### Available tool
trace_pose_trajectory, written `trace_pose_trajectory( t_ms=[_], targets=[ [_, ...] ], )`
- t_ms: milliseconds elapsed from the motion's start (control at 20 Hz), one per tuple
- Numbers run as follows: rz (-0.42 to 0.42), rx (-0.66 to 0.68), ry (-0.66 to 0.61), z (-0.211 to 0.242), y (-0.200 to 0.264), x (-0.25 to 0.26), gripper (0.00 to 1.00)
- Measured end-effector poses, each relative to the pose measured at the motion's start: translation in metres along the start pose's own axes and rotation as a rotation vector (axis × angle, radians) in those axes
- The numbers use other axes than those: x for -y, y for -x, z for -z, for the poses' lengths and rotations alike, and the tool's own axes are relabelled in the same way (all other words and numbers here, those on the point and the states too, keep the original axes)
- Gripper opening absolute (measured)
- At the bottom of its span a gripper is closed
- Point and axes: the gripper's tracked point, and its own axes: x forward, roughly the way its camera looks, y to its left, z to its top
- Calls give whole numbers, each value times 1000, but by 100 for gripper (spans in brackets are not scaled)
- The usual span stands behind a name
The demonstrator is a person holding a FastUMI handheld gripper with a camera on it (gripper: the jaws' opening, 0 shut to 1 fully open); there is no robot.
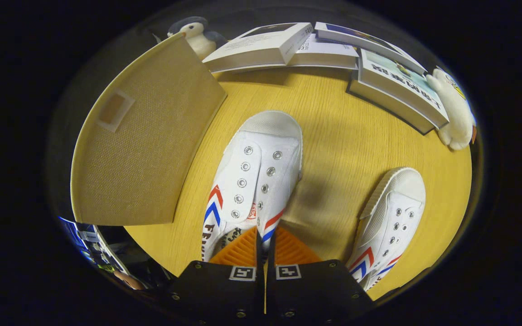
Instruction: Open the storage box then place both shoes into the box .Put the left shoe in first, then the right shoe, with the right side of both shoes facing outward in a uniform manner.
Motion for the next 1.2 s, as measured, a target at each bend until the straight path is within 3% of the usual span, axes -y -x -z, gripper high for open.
trace_pose_trajectory(
  t_ms=[200,400,800,1200],
  targets=[
    [-143,-38,-178,-1,21,-19,2],
    [-189,-45,-204,-3,51,-27,2],
    [-143,27,-102,-33,136,-41,2],
    [-195,129,23,-82,187,-97,2]
  ],
)
